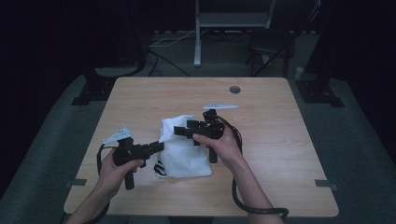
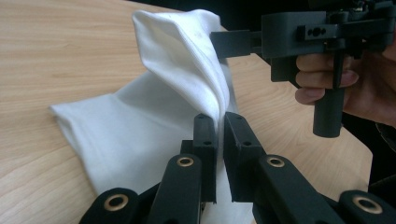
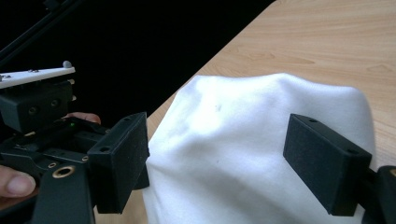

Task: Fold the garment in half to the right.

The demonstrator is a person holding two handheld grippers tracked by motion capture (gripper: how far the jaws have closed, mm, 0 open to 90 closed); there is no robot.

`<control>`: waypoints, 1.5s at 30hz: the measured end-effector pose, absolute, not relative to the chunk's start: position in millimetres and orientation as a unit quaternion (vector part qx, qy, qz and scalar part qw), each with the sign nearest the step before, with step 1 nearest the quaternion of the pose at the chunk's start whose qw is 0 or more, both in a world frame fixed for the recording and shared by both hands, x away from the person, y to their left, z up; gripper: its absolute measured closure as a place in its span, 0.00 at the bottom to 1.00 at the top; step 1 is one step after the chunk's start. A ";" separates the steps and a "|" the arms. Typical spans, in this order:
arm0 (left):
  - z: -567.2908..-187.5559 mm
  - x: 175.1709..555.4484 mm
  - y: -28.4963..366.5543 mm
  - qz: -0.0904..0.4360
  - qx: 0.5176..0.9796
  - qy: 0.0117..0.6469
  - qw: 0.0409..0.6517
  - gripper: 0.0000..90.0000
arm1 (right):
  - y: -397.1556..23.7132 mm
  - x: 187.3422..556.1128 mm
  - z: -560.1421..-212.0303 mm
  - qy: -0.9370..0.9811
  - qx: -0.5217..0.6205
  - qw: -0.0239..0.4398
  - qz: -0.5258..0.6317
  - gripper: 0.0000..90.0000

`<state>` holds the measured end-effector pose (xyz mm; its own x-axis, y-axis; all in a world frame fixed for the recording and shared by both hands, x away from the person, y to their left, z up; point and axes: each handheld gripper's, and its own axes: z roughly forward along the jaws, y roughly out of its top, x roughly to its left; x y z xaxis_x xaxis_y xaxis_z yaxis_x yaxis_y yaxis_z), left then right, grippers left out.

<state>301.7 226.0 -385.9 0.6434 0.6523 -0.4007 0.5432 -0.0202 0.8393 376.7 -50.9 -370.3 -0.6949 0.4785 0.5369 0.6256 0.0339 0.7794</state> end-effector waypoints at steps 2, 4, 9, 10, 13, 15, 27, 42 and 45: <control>-390.9 305.9 226.9 0.041 0.711 0.428 0.556 0.93 | -48.1 378.8 -373.9 -0.719 -0.389 0.062 -0.573 0.24; -396.8 310.1 226.8 0.039 0.712 0.432 0.552 0.92 | -45.7 381.1 -378.1 -0.722 -0.395 0.063 -0.564 0.24; -411.3 316.9 223.3 0.034 0.710 0.446 0.544 0.92 | -42.5 388.3 -396.2 -0.728 -0.419 0.065 -0.539 0.24; -413.1 317.6 221.9 0.032 0.711 0.447 0.542 0.92 | -41.5 389.5 -400.2 -0.728 -0.424 0.067 -0.534 0.24; -417.0 320.1 218.2 0.027 0.715 0.448 0.536 0.90 | -39.8 392.1 -410.9 -0.730 -0.433 0.065 -0.524 0.24; -418.9 321.3 216.9 0.025 0.717 0.448 0.534 0.90 | -39.6 392.9 -415.9 -0.732 -0.438 0.063 -0.518 0.24; -422.2 329.0 213.8 0.049 0.724 0.458 0.513 0.55 | -74.3 389.6 -375.5 -0.703 -0.442 0.016 -0.557 0.24; -439.7 347.3 206.2 0.032 0.739 0.482 0.469 0.61 | -89.2 371.0 -384.0 -0.707 -0.432 0.017 -0.559 0.23; -439.0 347.3 207.5 0.022 0.738 0.482 0.472 0.74 | -89.0 365.8 -383.9 -0.709 -0.426 0.017 -0.562 0.23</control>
